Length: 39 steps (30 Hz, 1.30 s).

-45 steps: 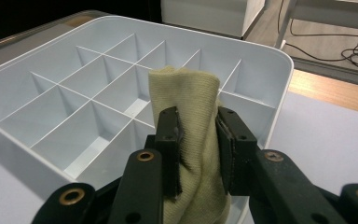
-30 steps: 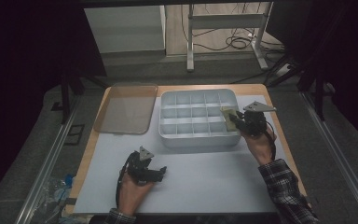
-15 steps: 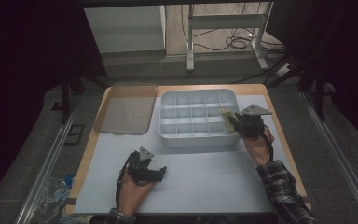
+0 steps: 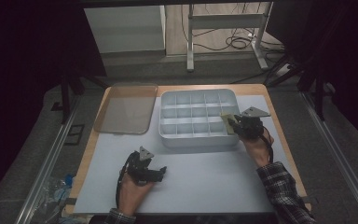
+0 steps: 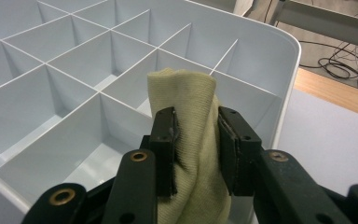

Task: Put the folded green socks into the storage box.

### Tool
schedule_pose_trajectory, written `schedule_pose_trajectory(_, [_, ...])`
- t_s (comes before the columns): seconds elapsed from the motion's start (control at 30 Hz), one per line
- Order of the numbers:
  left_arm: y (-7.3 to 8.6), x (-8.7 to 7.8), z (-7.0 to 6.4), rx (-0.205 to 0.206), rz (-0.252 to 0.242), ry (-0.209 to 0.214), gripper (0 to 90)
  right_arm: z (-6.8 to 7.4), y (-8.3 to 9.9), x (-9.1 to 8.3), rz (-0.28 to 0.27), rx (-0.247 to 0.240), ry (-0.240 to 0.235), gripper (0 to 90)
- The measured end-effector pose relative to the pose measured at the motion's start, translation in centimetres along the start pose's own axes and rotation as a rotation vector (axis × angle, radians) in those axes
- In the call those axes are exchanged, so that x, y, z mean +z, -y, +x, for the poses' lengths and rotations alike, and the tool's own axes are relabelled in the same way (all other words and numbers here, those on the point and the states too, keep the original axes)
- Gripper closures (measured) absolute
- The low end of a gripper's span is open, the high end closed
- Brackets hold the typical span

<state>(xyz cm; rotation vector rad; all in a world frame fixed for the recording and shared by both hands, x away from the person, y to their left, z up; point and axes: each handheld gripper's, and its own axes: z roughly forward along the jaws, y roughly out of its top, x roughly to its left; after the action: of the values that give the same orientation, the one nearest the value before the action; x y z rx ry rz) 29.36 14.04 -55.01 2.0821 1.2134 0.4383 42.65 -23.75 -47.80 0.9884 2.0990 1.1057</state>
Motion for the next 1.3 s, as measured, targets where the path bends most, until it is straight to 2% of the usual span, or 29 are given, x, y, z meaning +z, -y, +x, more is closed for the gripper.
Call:
schedule_pose_trajectory(0.6, [0.0,0.0,0.0,0.0,0.0,-0.001,6.0,-0.1,0.7,-0.7,0.008,0.012,-0.02,57.4])
schedule_pose_trajectory(0.7, [0.0,0.0,0.0,0.0,0.0,0.0,6.0,0.0,0.8,-1.0,0.011,0.018,-0.033,51.4])
schedule_pose_trajectory(0.93, [0.0,0.0,0.0,0.001,0.001,0.0,6.0,0.1,0.1,-1.6,0.005,0.014,-0.043,47.1])
schedule_pose_trajectory(1.3, [0.0,0.0,0.0,0.0,0.001,0.0,6.0,0.6,-1.8,0.5,0.005,-0.008,-0.045,42.8])
